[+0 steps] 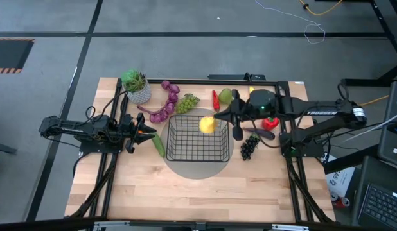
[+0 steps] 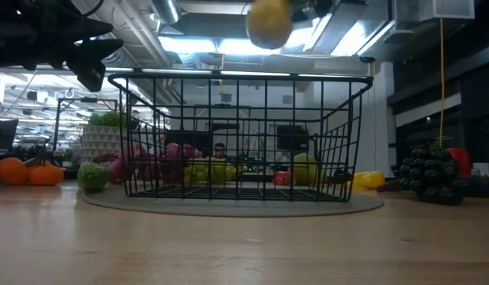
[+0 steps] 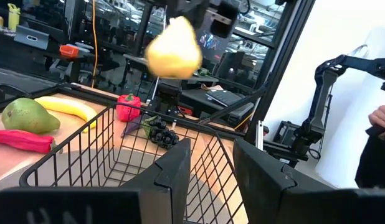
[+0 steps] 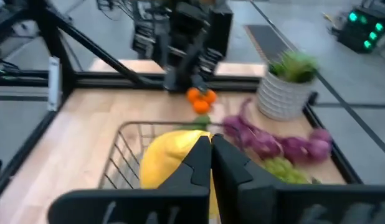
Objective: Build produce basket
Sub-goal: Put the yellow pear into the black wire basket
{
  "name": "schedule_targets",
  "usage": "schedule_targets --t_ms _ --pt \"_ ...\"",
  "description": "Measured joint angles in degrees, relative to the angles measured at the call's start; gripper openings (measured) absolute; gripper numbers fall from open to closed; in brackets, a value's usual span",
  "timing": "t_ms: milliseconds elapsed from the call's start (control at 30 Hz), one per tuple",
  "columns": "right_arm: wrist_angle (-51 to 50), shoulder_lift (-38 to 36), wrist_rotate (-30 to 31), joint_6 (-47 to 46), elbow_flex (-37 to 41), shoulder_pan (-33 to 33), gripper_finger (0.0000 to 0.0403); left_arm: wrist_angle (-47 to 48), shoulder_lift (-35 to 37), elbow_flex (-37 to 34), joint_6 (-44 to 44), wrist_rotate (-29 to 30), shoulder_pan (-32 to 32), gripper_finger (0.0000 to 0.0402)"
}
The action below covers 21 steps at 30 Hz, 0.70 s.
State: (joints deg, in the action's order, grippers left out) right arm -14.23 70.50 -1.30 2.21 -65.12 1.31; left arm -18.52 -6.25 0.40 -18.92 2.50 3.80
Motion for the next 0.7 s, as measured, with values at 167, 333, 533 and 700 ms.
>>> schedule_targets --t_ms 167,333,533,700 --pt "4.8 2.4 0.1 0.0 0.0 -2.0 0.0008 0.0 0.0 0.0 0.0 0.0 0.0 0.0115" --pt "11.6 6.5 0.1 -0.4 0.0 -2.7 0.0022 0.0 0.0 0.0 0.0 0.0 0.0 0.0115" --pt "14.0 11.0 0.1 -0.5 0.0 -2.7 0.0025 0.0 0.0 0.0 0.0 0.0 0.0 0.0115" --pt "14.0 13.1 0.1 -0.6 0.1 -2.7 0.0025 0.0 0.0 0.0 0.0 0.0 0.0 0.0115"
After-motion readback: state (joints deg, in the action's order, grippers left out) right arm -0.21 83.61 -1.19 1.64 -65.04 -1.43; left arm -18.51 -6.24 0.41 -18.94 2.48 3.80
